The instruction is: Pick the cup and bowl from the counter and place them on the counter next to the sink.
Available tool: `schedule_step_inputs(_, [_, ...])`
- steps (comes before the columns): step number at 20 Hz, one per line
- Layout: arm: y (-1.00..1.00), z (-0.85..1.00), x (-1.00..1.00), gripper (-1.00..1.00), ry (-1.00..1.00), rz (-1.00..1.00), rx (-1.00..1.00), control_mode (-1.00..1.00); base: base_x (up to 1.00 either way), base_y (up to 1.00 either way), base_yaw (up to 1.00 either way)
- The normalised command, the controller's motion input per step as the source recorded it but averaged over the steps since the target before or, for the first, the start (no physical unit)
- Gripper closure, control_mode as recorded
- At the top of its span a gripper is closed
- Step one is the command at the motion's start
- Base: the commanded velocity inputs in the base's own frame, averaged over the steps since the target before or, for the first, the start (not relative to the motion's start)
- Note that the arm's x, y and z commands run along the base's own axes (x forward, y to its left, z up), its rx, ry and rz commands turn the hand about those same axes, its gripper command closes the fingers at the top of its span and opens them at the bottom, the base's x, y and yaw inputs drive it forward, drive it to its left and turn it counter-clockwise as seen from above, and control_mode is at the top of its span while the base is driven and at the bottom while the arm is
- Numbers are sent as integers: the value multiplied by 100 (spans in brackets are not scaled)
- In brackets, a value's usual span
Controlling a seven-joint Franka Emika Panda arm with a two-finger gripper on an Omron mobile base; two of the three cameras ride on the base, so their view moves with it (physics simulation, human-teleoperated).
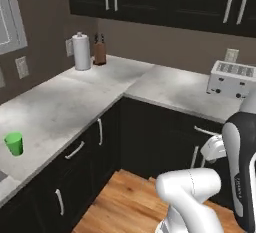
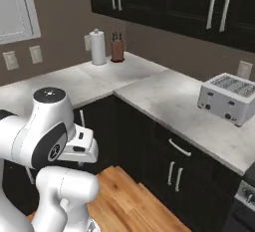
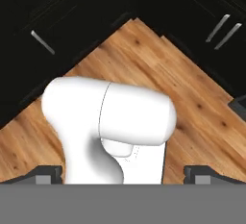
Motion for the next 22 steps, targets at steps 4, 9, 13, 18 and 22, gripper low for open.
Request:
schedule_step_inputs(4, [0,0,0,-100,0,0,0,100,0,-15,-86])
schedule_step_inputs(9, [0,0,0,-100,0,0,0,100,0,-17,-86])
schedule_step_inputs(13, [0,0,0,-100,0,0,0,100,0,-20,-84])
schedule_step_inputs(18, [0,0,0,-100,0,0,0,100,4,-16,-69])
schedule_step_inputs(22, [0,0,0,-100,0,0,0,100,53,-8,-12])
